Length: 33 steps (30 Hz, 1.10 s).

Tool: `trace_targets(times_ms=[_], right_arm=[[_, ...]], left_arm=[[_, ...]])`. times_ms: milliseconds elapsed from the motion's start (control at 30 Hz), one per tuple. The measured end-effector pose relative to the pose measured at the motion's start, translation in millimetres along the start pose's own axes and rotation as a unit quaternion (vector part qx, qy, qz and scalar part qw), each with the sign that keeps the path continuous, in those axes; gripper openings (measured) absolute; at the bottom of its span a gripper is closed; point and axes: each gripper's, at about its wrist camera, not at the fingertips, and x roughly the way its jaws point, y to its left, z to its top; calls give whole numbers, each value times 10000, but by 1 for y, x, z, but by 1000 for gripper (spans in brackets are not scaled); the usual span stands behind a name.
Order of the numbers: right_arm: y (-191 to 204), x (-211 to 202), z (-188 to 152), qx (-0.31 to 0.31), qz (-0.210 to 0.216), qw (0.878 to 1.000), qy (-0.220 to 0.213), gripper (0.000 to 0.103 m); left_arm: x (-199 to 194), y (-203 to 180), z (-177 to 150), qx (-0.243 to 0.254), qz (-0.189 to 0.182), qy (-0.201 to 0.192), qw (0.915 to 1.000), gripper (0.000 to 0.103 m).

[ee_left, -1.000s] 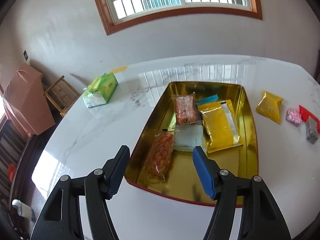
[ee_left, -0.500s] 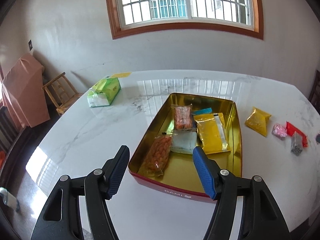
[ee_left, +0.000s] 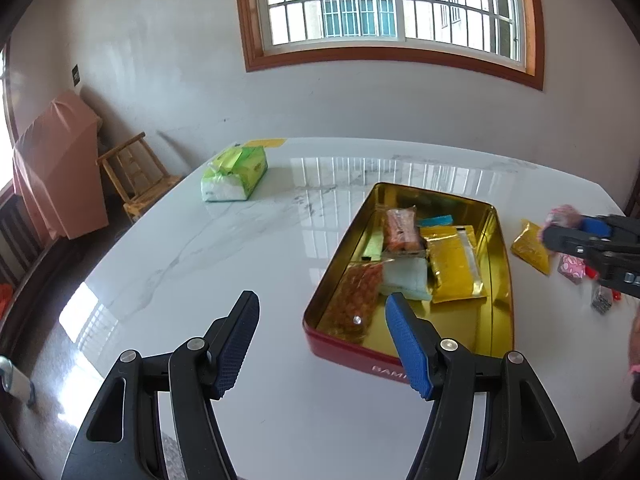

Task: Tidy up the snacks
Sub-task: 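Carry the pink-and-white cake into the tin with the right gripper and release it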

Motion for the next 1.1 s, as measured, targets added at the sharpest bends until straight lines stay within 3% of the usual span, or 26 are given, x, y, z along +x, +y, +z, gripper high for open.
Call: trace_targets(times_ms=[200, 467, 867, 1100], right_arm=[[1, 12, 2, 40, -23, 9999, 128, 45], [23, 59, 21, -420, 45, 9981, 457, 45], [11, 126, 57, -448, -287, 9940, 953, 45], [6, 123, 59, -203, -269, 9966, 749, 47]], left_arm=[[6, 4, -5, -32, -72, 66, 9999, 67], [11, -1, -8, 19, -147, 187, 9997, 67], [12, -5, 2, 160, -53, 37, 9999, 67], [13, -19, 6, 399, 39, -51, 9992, 67]])
